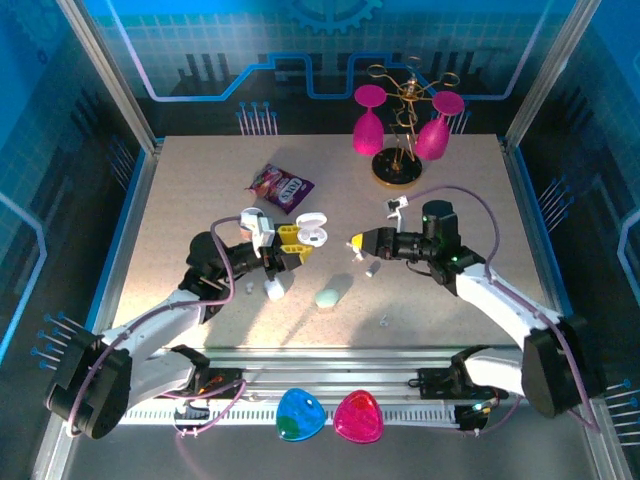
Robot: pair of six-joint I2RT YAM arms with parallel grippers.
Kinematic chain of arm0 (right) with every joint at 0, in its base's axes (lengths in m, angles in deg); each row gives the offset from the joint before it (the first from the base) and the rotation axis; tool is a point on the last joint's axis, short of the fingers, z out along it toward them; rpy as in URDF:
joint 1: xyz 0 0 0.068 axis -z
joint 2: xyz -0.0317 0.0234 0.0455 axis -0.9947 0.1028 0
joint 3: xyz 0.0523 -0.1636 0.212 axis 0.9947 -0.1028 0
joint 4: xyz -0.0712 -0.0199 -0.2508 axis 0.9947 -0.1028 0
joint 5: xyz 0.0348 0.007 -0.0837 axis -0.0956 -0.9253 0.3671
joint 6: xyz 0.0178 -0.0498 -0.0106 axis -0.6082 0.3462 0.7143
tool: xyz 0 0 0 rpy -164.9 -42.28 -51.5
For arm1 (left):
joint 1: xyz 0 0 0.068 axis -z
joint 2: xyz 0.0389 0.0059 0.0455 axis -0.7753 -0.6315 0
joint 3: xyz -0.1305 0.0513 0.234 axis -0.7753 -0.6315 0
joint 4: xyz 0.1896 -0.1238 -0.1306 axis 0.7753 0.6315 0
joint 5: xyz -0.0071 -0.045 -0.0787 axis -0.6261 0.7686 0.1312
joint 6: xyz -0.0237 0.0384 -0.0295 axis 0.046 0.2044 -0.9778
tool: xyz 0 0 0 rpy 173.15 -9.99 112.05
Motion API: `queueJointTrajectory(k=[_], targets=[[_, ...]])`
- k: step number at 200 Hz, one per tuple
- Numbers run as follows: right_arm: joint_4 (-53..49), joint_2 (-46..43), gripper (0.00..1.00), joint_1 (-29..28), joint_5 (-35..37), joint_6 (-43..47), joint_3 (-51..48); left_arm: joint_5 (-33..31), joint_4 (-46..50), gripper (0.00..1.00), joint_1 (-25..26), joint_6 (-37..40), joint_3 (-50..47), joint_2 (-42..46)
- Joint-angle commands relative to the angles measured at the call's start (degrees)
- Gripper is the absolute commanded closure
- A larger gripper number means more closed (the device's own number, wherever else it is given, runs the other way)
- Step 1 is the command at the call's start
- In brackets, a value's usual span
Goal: Insert wireless bluetooth earbuds into charging case
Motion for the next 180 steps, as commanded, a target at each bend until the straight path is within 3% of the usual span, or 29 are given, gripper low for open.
queueJointTrajectory(k=[1,75,180], targets=[[-1.67,-3.80,0.88,-2.01,-0.77,4.51,3.36,2.61,-3.24,0.76,-0.28,-1.14,1.85,-0.79],[2.79,-4.77,0.88,-10.65,0.78,6.83,10.75,2.69,-7.61,0.76,0.20,-2.88,1.09,-2.84],[6.73,0.71,0.89,-13.25,2.09,7.42,15.22,3.19,-7.89,0.77,1.14,-2.29,0.98,-3.07]])
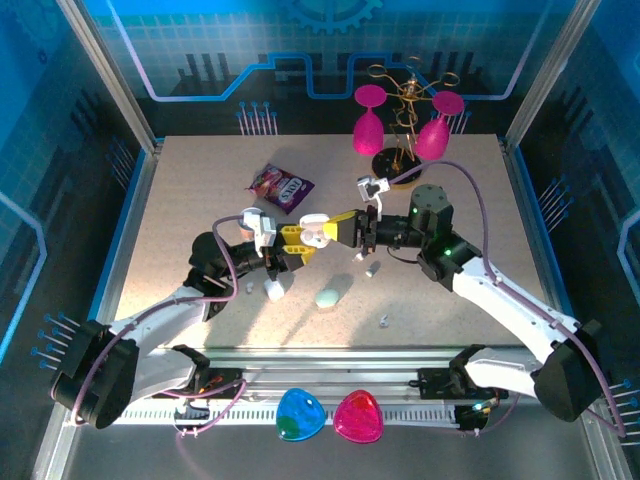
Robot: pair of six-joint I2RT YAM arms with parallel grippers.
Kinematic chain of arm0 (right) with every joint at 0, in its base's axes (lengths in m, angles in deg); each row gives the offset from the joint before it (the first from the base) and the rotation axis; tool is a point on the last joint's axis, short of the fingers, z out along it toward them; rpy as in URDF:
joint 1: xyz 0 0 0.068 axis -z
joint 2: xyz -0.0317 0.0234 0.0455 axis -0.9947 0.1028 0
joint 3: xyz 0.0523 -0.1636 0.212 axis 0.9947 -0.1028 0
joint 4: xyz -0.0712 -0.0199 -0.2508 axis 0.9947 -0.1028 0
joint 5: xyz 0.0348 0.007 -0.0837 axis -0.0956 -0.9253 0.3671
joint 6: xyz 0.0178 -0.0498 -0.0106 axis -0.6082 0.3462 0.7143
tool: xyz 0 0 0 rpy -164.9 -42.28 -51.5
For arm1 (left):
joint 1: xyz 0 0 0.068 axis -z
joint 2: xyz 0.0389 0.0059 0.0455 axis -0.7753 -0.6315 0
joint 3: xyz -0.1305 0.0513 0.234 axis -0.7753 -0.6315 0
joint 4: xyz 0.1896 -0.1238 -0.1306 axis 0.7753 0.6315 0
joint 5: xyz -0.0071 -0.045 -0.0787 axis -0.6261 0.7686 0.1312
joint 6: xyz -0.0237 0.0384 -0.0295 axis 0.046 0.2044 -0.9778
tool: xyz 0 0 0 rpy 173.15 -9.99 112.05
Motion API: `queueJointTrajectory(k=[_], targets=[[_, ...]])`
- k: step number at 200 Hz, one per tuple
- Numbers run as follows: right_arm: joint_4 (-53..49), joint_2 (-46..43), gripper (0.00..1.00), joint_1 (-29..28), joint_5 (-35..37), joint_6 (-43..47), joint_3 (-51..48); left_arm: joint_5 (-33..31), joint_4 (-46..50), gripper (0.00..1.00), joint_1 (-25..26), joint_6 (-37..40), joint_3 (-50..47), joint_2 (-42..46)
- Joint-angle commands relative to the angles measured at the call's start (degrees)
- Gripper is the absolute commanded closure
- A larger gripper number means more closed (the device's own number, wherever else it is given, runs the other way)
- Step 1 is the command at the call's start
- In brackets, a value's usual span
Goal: Insert wireless bluetooth earbuds into charging case
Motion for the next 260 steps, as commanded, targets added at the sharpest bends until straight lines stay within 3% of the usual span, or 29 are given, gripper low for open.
queueJointTrajectory(k=[1,222,260], targets=[[2.66,0.75,0.89,-0.98,0.57,1.34,2.30,1.23,-2.28,0.77,0.40,0.29,0.87,-0.08],[1.00,1.57,0.87,-1.29,1.52,2.62,0.37,-2.53,-2.32,0.77,0.53,0.28,2.28,-0.26],[0.46,2.30,0.79,-1.30,2.84,2.87,0.81,-2.61,-2.25,0.77,0.53,0.19,2.03,0.40]])
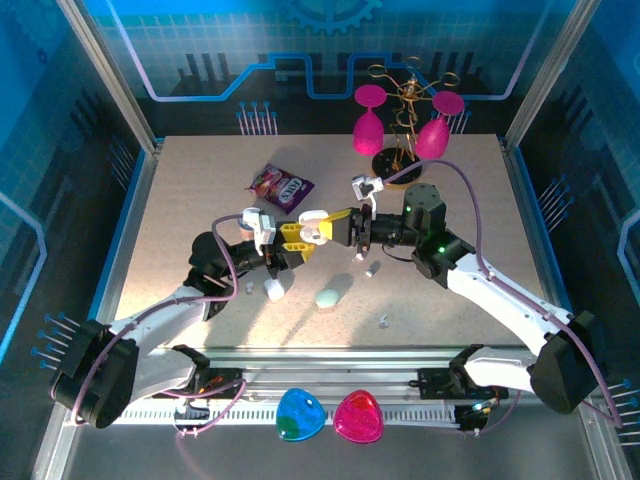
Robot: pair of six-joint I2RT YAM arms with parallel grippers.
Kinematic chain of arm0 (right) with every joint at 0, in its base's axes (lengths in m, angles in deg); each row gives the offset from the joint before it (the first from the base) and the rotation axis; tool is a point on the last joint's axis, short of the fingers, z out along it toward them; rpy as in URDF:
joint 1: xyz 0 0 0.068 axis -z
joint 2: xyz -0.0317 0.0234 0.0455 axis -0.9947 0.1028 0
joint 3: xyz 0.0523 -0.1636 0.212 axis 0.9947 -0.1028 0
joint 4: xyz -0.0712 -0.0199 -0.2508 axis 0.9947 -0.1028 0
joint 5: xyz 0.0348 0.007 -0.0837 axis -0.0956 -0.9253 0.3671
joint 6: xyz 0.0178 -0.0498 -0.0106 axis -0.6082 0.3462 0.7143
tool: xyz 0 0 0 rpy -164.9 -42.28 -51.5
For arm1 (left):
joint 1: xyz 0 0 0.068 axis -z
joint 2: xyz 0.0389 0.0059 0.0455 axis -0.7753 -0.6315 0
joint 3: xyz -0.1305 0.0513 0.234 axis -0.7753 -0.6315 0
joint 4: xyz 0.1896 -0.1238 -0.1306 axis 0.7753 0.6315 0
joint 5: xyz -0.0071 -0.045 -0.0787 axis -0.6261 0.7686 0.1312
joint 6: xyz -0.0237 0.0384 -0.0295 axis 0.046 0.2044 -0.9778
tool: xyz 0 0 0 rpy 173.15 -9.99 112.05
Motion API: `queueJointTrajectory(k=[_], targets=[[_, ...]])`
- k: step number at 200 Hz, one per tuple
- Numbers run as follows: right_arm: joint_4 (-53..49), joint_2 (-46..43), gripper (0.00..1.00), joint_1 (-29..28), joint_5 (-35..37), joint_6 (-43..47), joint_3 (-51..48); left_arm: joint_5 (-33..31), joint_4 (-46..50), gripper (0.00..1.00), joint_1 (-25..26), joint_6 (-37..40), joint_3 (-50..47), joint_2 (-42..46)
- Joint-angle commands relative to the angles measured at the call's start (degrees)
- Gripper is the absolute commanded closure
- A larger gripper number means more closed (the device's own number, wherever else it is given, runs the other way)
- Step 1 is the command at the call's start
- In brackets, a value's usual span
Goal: Insert wireless bluetooth earbuds into charging case
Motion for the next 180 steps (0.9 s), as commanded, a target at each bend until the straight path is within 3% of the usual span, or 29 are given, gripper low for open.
queueJointTrajectory(k=[1,69,94,135,180], targets=[[-0.50,-0.02,0.79,-0.62,1.32,0.85,0.33,-0.75,-1.87,0.77,0.43,0.52,1.80,0.45],[-3.62,0.27,0.73,-0.64,2.48,1.53,2.25,-0.61,-1.83,0.77,0.39,0.72,1.58,0.31],[-3.15,0.25,0.66,-0.65,2.26,1.19,2.58,-0.59,-1.91,0.77,0.40,0.80,1.47,-0.06],[-3.39,-0.44,0.45,-0.60,2.67,1.25,2.95,-0.86,-2.24,0.77,0.36,0.88,1.19,-0.32],[-5.85,-2.09,0.37,-0.61,4.88,2.83,2.75,-1.02,-2.26,0.77,0.36,1.07,1.15,-0.36]])
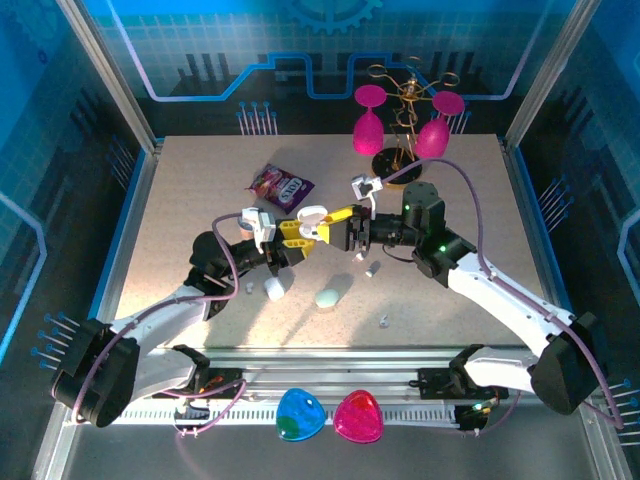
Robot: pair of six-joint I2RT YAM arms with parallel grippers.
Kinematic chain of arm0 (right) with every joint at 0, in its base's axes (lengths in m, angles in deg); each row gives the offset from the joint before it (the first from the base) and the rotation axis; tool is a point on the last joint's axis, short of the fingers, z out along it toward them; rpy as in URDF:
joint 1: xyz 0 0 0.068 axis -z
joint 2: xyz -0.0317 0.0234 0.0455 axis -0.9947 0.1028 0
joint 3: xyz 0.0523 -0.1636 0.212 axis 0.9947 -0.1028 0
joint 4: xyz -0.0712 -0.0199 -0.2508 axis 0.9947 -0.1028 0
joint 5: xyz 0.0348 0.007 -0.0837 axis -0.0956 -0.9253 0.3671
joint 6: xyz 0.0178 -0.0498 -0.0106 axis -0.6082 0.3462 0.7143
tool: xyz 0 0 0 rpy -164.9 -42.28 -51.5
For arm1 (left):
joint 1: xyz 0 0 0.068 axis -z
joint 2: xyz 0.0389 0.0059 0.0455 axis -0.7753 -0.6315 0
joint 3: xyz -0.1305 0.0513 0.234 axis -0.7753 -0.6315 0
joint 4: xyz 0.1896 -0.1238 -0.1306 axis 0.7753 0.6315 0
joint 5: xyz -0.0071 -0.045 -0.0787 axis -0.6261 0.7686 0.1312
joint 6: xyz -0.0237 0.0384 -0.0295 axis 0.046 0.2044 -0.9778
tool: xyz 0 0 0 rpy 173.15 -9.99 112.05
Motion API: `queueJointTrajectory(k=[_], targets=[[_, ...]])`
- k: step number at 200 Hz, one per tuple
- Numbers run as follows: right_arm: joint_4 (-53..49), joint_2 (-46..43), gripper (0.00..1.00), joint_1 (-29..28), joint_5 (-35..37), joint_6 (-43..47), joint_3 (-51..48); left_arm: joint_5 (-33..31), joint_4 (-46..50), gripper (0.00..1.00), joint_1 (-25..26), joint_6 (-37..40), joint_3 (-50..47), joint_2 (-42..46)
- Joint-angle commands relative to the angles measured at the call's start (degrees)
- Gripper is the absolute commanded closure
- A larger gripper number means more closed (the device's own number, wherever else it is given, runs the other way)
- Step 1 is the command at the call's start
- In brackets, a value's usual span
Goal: Insert wireless bluetooth earbuds into charging case
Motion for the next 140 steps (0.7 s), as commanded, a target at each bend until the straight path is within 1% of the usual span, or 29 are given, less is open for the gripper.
queueJointTrajectory(k=[1,35,51,89,125,140], targets=[[-1.61,-1.76,0.37,-0.52,3.02,1.62,1.57,1.48,-2.45,0.77,0.39,0.99,1.12,-0.01],[-3.43,-3.61,0.31,-0.54,4.43,3.24,0.98,1.18,-2.92,0.77,0.38,1.17,0.92,-0.35],[-4.24,-4.37,0.31,-0.50,4.74,3.77,0.75,1.12,-2.87,0.77,0.40,1.11,0.93,-0.53],[-4.41,-4.37,0.41,-0.65,2.56,3.90,0.67,1.04,-3.08,0.77,0.37,1.23,1.00,-0.91],[-4.59,-3.77,0.47,-1.95,1.51,4.83,0.82,0.95,-3.22,0.77,0.40,1.13,1.08,-0.89],[-4.80,-3.20,0.48,-2.21,1.20,4.97,1.19,1.18,-3.07,0.77,0.42,1.02,1.24,-0.93]])
